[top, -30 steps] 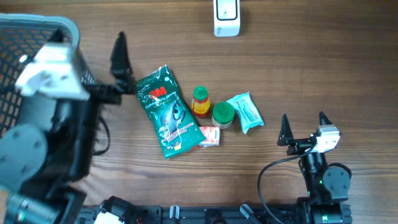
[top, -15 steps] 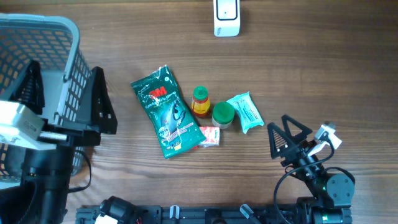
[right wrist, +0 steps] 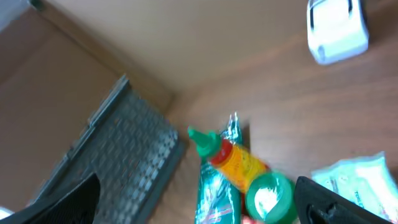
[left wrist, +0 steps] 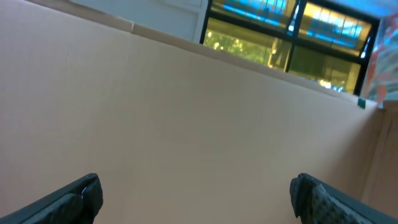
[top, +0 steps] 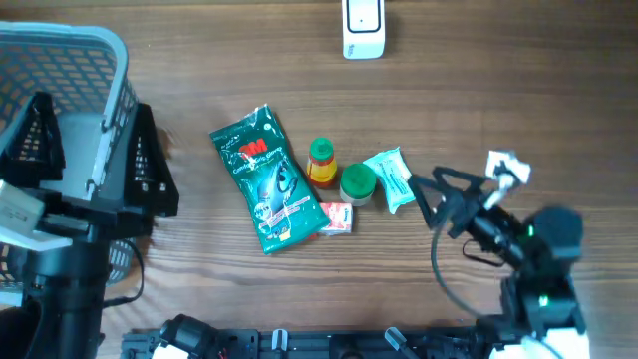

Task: Scan the item barcode
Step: 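Withdraw the left arm toward rest and reach the right gripper toward the light-blue pack, then grasp the light-blue tissue pack with the right gripper and lift it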

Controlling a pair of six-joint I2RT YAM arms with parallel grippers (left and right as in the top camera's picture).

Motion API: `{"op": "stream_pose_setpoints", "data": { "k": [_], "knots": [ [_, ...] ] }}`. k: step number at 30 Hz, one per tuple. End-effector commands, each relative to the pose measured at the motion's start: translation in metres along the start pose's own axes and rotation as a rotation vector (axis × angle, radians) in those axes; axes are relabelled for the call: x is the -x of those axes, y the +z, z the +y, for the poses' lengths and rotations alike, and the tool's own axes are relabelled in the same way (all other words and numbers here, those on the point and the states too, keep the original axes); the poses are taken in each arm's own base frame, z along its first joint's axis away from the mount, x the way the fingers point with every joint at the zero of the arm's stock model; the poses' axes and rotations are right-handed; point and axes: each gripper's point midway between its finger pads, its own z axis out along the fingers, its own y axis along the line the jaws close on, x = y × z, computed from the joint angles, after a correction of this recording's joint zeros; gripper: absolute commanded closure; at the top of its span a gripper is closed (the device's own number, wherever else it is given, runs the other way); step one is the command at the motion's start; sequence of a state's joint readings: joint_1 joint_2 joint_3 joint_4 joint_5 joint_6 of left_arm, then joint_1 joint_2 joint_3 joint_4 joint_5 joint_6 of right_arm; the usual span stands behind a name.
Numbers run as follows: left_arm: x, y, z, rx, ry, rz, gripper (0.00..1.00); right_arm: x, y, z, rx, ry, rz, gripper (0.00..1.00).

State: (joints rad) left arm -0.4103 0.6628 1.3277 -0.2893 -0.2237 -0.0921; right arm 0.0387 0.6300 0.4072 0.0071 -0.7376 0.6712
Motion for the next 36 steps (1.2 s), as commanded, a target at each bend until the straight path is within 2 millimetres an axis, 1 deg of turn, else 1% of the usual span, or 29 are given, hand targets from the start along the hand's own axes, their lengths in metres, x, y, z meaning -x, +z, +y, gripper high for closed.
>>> {"op": "stream_pose_setpoints", "data": {
  "k": [1, 5, 8, 12, 14, 16, 19, 20, 21, 23, 26, 30, 34, 36],
  "knots": [
    [0.006, -0.001, 0.004, 0.023, -0.032, -0.024, 0.00, 0.004, 0.018, 0.004, 0.015, -0.038, 0.161, 0.00],
    [0.005, -0.002, 0.020, 0.113, -0.025, -0.026, 0.00, 0.004, 0.033, -0.013, -0.053, 0.039, 0.271, 0.00],
    [0.008, -0.005, 0.020, 0.114, -0.023, -0.032, 0.00, 0.002, 0.039, -0.021, -0.073, 0.085, 0.301, 0.00],
    [0.015, -0.014, 0.021, 0.110, -0.028, -0.052, 0.00, -0.012, 0.036, -0.028, -0.106, 0.144, 0.350, 0.00],
    [0.019, -0.021, 0.022, 0.108, -0.033, -0.066, 0.00, -0.017, 0.033, -0.032, -0.124, 0.136, 0.369, 0.00],
    [0.025, -0.027, 0.023, 0.105, -0.037, -0.082, 0.00, -0.020, 0.031, -0.042, -0.177, 0.138, 0.372, 0.00],
    [0.033, -0.041, 0.024, 0.101, -0.045, -0.109, 0.00, -0.019, 0.031, -0.051, -0.226, 0.139, 0.362, 0.00],
    [0.036, -0.046, 0.025, 0.098, -0.049, -0.121, 0.00, -0.020, 0.030, -0.058, -0.262, 0.139, 0.361, 0.00],
    [0.039, -0.053, 0.026, 0.096, -0.053, -0.135, 0.00, -0.021, 0.027, -0.070, -0.326, 0.136, 0.354, 0.00],
    [0.040, -0.060, 0.027, 0.094, -0.056, -0.145, 0.00, -0.018, 0.024, -0.087, -0.416, 0.126, 0.334, 0.00],
    [0.041, -0.070, 0.031, 0.096, -0.063, -0.172, 0.00, -0.012, 0.021, -0.103, -0.505, 0.102, 0.301, 0.00],
    [0.041, -0.083, 0.039, 0.119, -0.077, -0.231, 0.00, -0.006, 0.020, -0.108, -0.531, 0.054, 0.284, 0.00],
    [0.040, -0.097, 0.044, 0.132, -0.080, -0.288, 0.00, 0.002, 0.015, -0.116, -0.594, 0.019, 0.263, 0.00],
    [0.040, -0.101, 0.046, 0.141, -0.078, -0.305, 0.00, 0.007, 0.015, -0.116, -0.607, -0.009, 0.264, 0.01]
  ]
}}
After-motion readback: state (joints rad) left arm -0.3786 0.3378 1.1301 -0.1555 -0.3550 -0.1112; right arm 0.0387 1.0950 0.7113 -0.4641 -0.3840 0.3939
